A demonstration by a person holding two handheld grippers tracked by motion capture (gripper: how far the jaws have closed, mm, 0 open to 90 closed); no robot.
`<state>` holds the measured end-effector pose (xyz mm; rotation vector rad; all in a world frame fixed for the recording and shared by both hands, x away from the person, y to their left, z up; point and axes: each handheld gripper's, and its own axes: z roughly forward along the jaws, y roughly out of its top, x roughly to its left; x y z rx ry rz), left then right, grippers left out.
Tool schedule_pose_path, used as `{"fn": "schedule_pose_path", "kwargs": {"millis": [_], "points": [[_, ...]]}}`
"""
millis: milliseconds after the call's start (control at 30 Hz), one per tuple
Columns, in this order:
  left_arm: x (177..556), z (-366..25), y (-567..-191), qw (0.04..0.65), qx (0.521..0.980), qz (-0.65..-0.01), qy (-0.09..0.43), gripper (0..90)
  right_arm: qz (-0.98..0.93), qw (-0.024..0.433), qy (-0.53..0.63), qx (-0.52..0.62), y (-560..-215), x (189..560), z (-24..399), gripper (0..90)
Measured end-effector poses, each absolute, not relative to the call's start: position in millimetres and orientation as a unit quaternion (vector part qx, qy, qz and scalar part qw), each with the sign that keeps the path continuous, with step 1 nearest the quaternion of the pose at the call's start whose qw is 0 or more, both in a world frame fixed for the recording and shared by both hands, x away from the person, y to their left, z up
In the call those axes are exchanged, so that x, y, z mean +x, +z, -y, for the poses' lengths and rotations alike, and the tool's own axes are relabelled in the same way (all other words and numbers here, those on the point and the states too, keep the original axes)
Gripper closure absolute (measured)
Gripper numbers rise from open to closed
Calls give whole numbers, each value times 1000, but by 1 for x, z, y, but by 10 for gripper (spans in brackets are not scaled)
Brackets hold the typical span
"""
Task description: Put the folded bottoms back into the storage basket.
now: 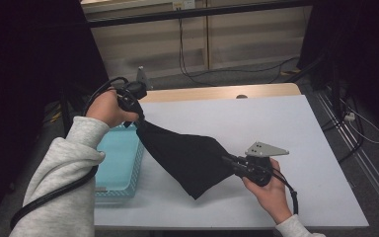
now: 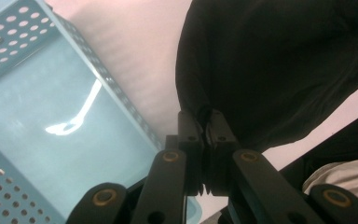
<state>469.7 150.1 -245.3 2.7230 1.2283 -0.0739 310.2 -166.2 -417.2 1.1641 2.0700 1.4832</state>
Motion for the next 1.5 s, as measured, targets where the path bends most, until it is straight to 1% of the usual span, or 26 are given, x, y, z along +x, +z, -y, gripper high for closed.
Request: {"fn": "schedule_pose_path", "kwargs": {"millis": [233, 433, 700, 1500], "points": [[471, -147, -249, 82, 909, -409, -24, 869, -727, 172, 521, 412, -418, 308, 172, 822], [472, -144, -241, 76, 910, -408, -18, 869, -726, 175, 523, 410, -417, 307, 170, 823], [472, -150, -229, 77, 909, -409, -15, 869, -723, 182, 533, 400, -416, 306, 163, 824], [474, -156, -198, 38, 916, -399, 9, 869, -714, 193, 558, 376, -409, 310, 143, 824]]}}
